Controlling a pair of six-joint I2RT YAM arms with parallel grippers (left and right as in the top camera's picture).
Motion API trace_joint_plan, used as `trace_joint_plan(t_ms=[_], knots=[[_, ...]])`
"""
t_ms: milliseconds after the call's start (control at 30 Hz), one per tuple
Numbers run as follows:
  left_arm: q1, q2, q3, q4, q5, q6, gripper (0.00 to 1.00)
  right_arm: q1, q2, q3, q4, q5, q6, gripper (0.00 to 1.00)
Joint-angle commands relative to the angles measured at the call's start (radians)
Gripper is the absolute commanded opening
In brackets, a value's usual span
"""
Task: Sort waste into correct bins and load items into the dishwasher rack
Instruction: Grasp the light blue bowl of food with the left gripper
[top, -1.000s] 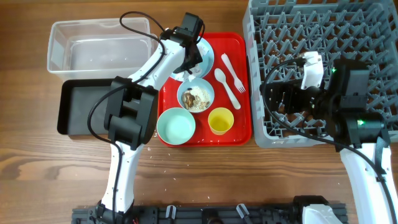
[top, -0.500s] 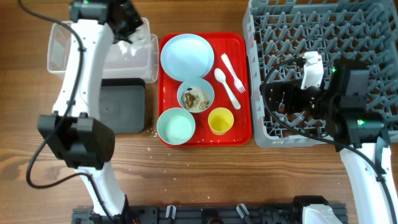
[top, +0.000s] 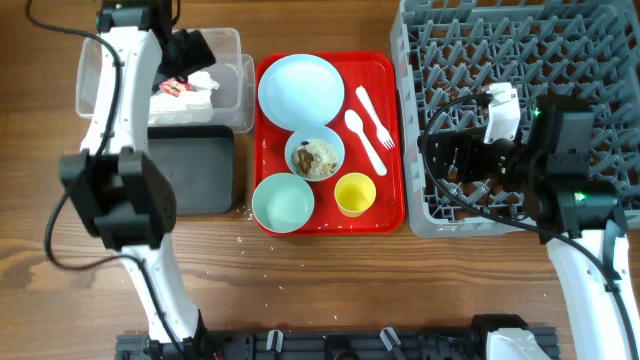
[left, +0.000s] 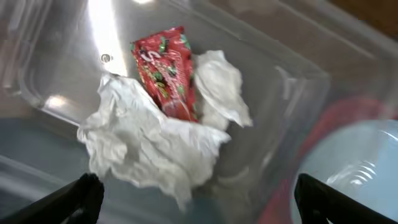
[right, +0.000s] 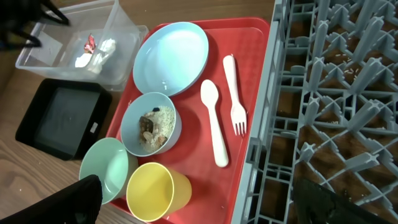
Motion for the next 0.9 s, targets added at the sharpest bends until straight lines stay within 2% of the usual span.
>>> trace_joint_plan(t_ms=[0,100,167,233,267,400,533,633,667,767,867], knots=[[-0.104,-0.157,0.043,-0.109,0.087,0.036,0.96,0.0,0.005,0.021,0.0,0.002,0.007,1.0],[-0.228,-0.148,0.022,-0.222,0.119,0.03,0.89,0.0,0.005,0.021,-0.001,0.002,0.006,1.0],[-0.31,-0.143,-0.046,-0.224,0.121,-0.006,0.88,0.0,0.005,0.021,-0.002,0.002,0.007,1.0],[-0.381,-0.143,-0.132,-0.188,0.13,-0.068,0.82,0.0,0.005,0.021,-0.002,0.002,0.007,1.0],[-0.412,-0.143,-0.174,-0.154,0.13,-0.092,0.79,0.0,0.005,0.021,-0.001,0.002,0.007,1.0],[-0.573,-0.119,-0.376,0.152,0.14,-0.105,0.74,-0.001,0.005,0.021,-0.012,0.002,0.007,1.0],[-0.637,-0.052,-0.419,0.307,0.137,-0.105,0.67,-0.001,0.005,0.021,-0.046,0.002,0.008,1.0],[-0.64,0.008,-0.419,0.331,0.137,-0.105,0.55,0.0,0.005,0.021,-0.05,0.002,0.008,1.0],[-0.64,0.016,-0.419,0.337,0.137,-0.105,0.47,-0.001,0.005,0.021,-0.05,0.002,0.015,1.0],[-0.641,0.032,-0.419,0.354,0.133,-0.105,0.34,0.0,0.005,0.021,-0.05,0.002,0.015,1.0],[-0.641,0.038,-0.419,0.36,0.133,-0.105,0.15,0.0,0.005,0.021,-0.05,0.002,0.015,1.0]])
